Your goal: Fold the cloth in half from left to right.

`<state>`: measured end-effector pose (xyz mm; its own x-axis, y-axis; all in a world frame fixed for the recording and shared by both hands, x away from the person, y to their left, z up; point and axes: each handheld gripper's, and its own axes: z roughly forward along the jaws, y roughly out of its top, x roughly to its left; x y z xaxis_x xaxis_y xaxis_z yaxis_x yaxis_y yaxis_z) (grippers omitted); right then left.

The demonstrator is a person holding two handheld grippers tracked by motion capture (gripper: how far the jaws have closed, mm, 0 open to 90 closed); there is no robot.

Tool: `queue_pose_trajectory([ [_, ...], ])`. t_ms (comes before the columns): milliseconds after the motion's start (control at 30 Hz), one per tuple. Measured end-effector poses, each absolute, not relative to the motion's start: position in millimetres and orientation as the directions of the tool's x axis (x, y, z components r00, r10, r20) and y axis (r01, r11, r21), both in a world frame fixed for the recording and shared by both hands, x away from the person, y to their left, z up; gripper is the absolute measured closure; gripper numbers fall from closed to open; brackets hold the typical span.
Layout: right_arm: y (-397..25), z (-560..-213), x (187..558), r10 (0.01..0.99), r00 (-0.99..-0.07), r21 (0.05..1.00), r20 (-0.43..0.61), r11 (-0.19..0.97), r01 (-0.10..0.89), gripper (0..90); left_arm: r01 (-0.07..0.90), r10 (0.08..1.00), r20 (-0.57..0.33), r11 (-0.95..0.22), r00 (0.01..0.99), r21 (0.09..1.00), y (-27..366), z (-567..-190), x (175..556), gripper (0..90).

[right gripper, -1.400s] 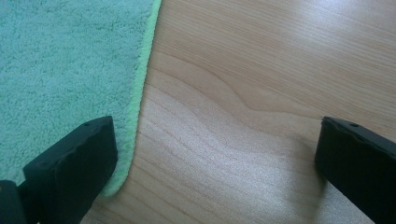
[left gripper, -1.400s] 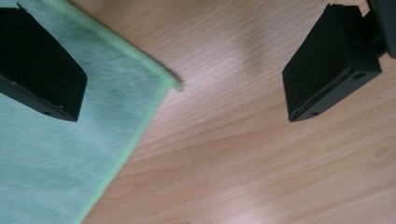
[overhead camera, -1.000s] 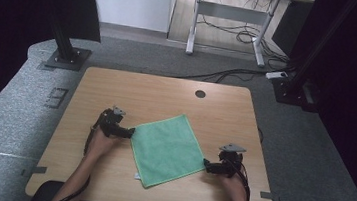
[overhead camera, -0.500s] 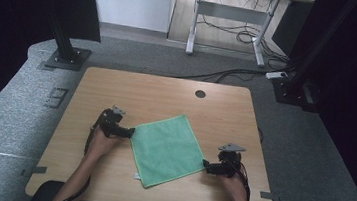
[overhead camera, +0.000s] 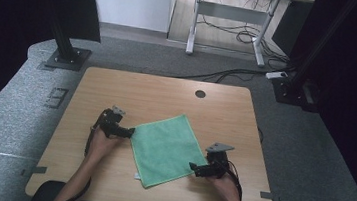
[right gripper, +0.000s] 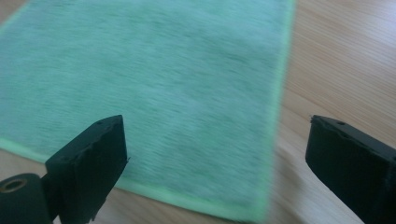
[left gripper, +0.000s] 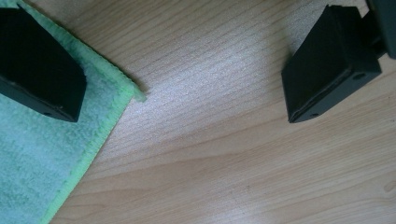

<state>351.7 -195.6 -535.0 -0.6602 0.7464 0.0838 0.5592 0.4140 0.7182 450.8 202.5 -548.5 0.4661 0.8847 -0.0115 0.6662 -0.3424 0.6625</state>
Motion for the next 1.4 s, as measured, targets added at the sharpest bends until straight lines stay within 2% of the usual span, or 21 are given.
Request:
queue_pose_trajectory([
  [400,-141,-527,337,0.599,-0.788,0.737,0.145,0.466,0.49,7.8,0.666,0.884,-0.011,-0.344,0.467,0.662,203,-548,451,0.2],
  [733,-96,-526,322,0.488,-0.86,0.722,0.152,0.539,0.434,13.9,0.665,0.884,-0.011,-0.343,0.467,0.664,203,-549,451,0.2],
  [933,-68,-527,311,0.407,-0.898,0.713,0.168,0.579,0.396,25.9,0.665,0.885,-0.013,-0.341,0.466,0.664,203,-549,451,0.2],
  [1000,-60,-527,307,0.368,-0.913,0.706,0.174,0.6,0.376,35.3,0.665,0.885,-0.013,-0.34,0.466,0.665,203,-549,451,0.2],
  [1167,-45,-529,297,0.313,-0.937,0.684,0.155,0.65,0.33,51.2,0.663,0.884,-0.014,-0.339,0.467,0.668,203,-548,450,1.0],
  [1333,-39,-534,291,0.31,-0.946,0.635,0.09,0.714,0.294,66.9,0.641,0.87,-0.013,-0.352,0.492,0.681,203,-548,448,7.8],
  [1400,-39,-533,291,0.325,-0.943,0.633,0.074,0.715,0.296,74.1,0.622,0.857,-0.013,-0.363,0.515,0.694,203,-547,446,15.4],
])
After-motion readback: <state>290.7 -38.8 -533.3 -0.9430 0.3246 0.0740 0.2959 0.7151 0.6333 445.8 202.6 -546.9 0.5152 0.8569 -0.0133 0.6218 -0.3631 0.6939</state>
